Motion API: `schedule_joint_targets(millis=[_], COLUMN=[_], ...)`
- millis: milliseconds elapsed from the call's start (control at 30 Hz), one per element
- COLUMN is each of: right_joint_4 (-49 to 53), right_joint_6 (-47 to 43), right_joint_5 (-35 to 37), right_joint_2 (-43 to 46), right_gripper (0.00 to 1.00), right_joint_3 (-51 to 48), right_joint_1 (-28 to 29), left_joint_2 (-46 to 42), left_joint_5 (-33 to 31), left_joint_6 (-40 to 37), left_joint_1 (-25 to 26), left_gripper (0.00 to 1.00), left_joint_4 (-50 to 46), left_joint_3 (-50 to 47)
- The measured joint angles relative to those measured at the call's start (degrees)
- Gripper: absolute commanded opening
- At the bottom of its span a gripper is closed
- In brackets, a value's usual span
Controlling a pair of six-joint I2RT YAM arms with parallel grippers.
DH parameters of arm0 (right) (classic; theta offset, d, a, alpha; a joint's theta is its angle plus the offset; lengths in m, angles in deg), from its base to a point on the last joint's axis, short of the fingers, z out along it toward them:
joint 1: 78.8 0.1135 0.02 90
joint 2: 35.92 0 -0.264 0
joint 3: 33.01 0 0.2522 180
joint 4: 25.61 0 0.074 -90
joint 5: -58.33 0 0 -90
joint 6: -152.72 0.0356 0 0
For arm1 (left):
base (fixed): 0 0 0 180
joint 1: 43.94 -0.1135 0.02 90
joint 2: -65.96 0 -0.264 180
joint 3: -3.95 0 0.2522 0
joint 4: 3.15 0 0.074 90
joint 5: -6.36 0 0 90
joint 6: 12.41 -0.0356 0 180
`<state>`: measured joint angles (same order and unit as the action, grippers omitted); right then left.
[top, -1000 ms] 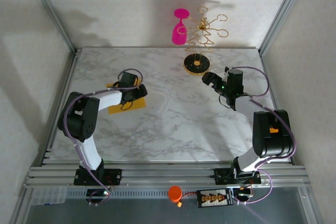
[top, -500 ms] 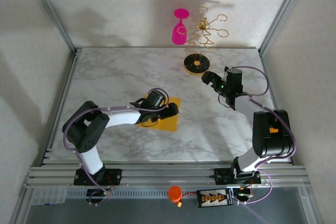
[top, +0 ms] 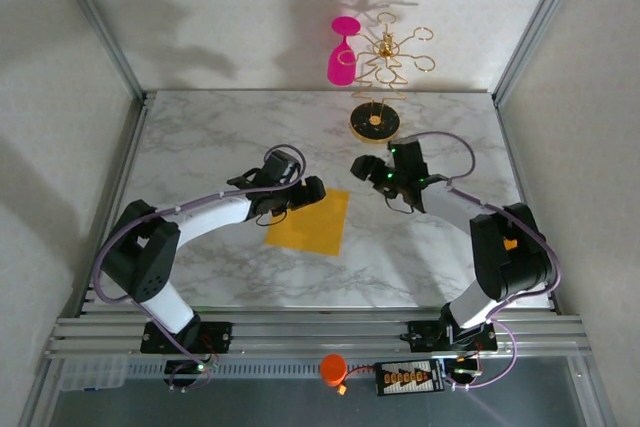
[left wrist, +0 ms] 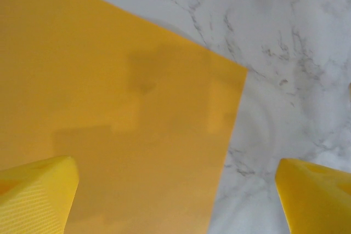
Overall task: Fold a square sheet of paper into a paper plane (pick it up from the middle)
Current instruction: Move the square sheet of paper to the center of the table, then first fold in half a square sheet of paper at the center of the table.
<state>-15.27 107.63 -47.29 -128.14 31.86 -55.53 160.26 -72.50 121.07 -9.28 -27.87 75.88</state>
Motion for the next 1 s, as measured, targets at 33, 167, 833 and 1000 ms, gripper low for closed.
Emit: schedule_joint_targets(millis=[33, 167, 833, 1000], right_joint_4=[0.2, 0.7, 1.1, 1.0], right_joint_6=[0.8, 3.2, 5.9, 5.9], right_joint_5=[-0.1, -0.5, 12.2, 12.5], right_joint_2=[-0.6, -3.3, 7.3, 7.4], right_gripper=[0.7, 0.7, 0.99, 0.99], right_joint_3=[0.0, 0.0, -7.0, -7.5], right_joint_1=[1.0, 3.7, -1.3, -1.6], left_joint_2=[0.5, 5.2, 20.8, 21.2], left_joint_5=[-0.6, -4.6, -12.3, -12.7], left_joint_6=[-1.0, -5.5, -12.7, -13.4], left_joint_1=[0.0, 1.2, 6.9, 6.9], left_gripper=[0.92, 0.93, 0.99, 0.98], left_joint_4=[-1.2, -7.3, -21.2, -22.6], left_joint_3=[0.8, 6.0, 20.8, 21.1])
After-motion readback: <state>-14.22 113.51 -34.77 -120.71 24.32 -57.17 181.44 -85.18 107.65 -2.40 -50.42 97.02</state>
